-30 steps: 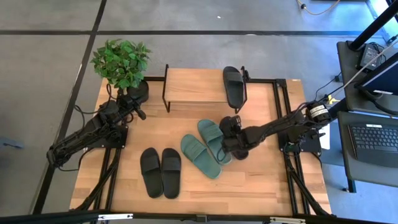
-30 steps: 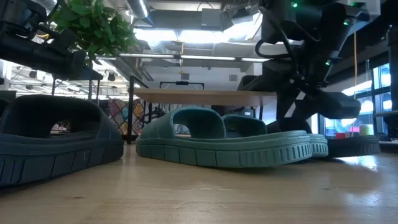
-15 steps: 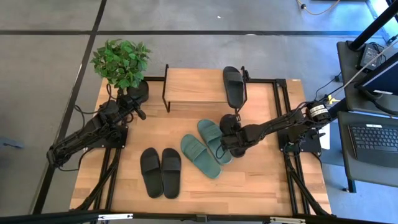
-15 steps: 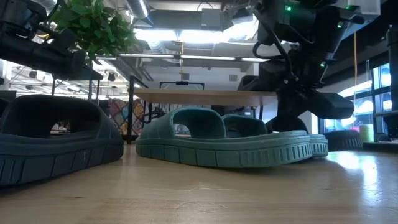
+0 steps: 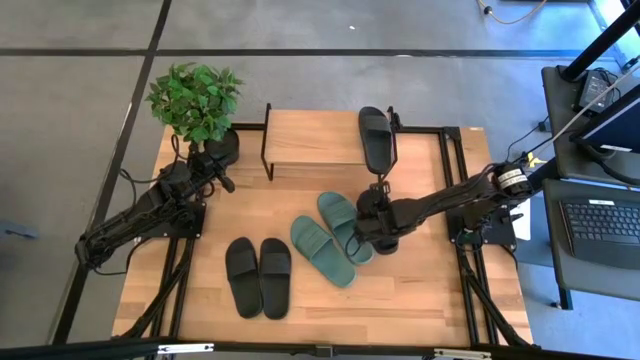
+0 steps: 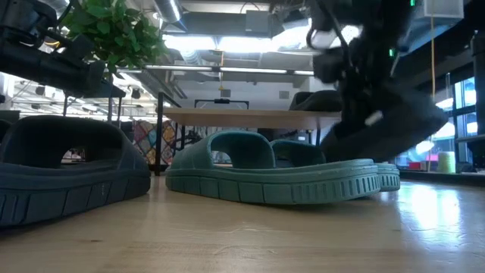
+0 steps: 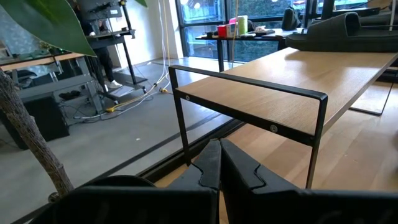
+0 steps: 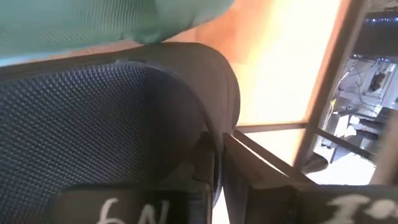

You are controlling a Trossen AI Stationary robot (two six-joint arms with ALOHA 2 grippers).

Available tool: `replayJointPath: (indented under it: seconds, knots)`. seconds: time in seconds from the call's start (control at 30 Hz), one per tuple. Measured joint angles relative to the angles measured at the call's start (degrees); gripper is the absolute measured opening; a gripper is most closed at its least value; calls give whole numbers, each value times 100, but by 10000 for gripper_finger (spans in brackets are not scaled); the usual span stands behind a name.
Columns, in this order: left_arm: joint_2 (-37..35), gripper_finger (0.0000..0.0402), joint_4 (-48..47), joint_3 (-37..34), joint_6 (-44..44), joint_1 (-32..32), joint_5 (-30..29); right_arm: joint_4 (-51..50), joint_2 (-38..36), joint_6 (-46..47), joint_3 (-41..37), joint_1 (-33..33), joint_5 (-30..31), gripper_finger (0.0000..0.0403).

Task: Pick and place slides into the shelf
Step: Put the black slide on the shelf

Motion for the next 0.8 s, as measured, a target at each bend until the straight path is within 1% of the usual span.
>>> replayJointPath:
  seconds: [0.17, 0.3, 0.37, 0.43, 0.53, 0.6, 0.67, 0.8]
  knots:
    - [-1, 0, 0, 0, 0, 2, 1, -809, 2, 174, 984, 149, -177, 13]
    - [1, 0, 0, 0, -7, 0, 1, -844, 2, 168, 1895, 177, -375, 13]
    - [1, 0, 0, 0, -4, 1, 0, -793, 2, 165, 2379, 168, -324, 13]
    - [1, 0, 0, 0, -9, 2, 1, -730, 2, 162, 2824, 98, -9, 13]
    - [0, 0, -1, 0, -9, 0, 1, -592, 2, 89, 3416, -95, 821, 13]
    - [-1, 0, 0, 0, -9, 0, 1, -403, 2, -122, 3733, -264, 1236, 13]
    - [0, 0, 0, 0, -11, 1, 1, -176, 0, -478, 3962, -458, 1445, 13]
    - [1, 0, 0, 0, -11, 0, 1, 483, -2, -1242, 4076, -957, 1437, 13]
